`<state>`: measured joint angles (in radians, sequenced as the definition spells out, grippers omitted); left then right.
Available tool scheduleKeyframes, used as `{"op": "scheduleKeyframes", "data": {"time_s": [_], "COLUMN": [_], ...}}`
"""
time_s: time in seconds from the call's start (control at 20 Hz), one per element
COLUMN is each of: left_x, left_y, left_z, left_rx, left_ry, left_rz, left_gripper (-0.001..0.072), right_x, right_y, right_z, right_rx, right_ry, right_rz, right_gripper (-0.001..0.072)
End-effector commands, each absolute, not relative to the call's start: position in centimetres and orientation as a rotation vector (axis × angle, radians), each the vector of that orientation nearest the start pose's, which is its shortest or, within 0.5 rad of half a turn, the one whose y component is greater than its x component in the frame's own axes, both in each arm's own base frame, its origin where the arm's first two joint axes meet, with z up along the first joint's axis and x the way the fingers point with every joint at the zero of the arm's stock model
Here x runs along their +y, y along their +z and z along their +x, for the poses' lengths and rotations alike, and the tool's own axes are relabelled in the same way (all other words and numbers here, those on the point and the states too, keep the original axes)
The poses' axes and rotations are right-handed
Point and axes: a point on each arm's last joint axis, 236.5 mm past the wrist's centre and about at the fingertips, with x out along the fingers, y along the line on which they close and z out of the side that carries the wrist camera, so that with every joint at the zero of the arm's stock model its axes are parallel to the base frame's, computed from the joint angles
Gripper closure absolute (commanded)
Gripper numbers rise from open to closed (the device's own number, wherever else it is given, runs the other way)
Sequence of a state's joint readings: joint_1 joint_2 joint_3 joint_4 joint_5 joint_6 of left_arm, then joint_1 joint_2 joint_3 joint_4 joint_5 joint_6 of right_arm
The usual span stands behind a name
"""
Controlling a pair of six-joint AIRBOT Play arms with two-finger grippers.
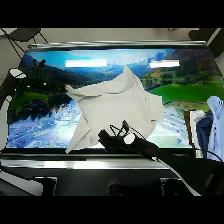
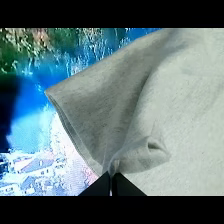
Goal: Fold the shirts.
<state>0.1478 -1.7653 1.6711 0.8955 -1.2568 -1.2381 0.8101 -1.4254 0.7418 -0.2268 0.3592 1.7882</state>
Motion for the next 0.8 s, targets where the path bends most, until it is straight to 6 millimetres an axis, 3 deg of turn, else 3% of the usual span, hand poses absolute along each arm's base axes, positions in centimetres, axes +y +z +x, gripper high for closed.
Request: {"op": "scheduleKeyframes", "data": {"time_s": [0.0, 0.1, 0.15, 0.2, 0.3, 0.4, 0.45, 0.5, 0.55, 0.65, 0.75], "left_x": [-6.6, -6.4, -6.0, -5.4, -3.8, -1.2, 0.3, 1.9, 3.0, 2.9, 0.4], "left_y": [1.7, 2.9, 4.6, 7.5, 16.0, 25.8, 30.6, 35.9, 40.6, 48.7, 54.6], "left_z": [51.0, 51.2, 51.9, 53.0, 54.3, 53.0, 51.4, 49.0, 46.1, 39.0, 31.7], "left_rx": [1.155, 1.126, 1.066, 0.963, 0.712, 0.458, 0.336, 0.201, 0.079, -0.131, -0.304], "left_ry": [-0.469, -0.461, -0.445, -0.42, -0.381, -0.325, -0.282, -0.236, -0.198, -0.17, -0.197], "left_rz": [-0.412, -0.412, -0.415, -0.424, -0.469, -0.466, -0.453, -0.443, -0.437, -0.423, -0.37], "left_gripper": [0.0683, 0.0683, 0.0683, 0.0683, 0.0683, 0.0683, 0.0683, 0.0683, 0.0683, 0.0683, 0.0683], "right_x": [38.3, 37.9, 37.0, 35.5, 30.0, 20.9, 15.2, 10.3, 6.0, 1.1, -0.7], "right_y": [-7.0, -5.0, -3.2, -1.1, 5.1, 14.6, 20.9, 27.3, 34.1, 45.0, 51.2], "right_z": [24.6, 24.8, 25.6, 26.6, 30.7, 35.5, 36.9, 37.0, 35.6, 30.9, 26.8], "right_rx": [1.384, 1.298, 1.224, 1.154, 0.973, 0.715, 0.549, 0.385, 0.21, -0.073, -0.234], "right_ry": [0.38, 0.509, 0.58, 0.634, 0.634, 0.48, 0.358, 0.245, 0.151, 0.047, 0.003], "right_rz": [0.971, 0.81, 0.688, 0.579, 0.414, 0.293, 0.242, 0.221, 0.22, 0.233, 0.223], "right_gripper": [0.0666, 0.0667, 0.0667, 0.0667, 0.0667, 0.0667, 0.0667, 0.0667, 0.0667, 0.0667, 0.0667]}}
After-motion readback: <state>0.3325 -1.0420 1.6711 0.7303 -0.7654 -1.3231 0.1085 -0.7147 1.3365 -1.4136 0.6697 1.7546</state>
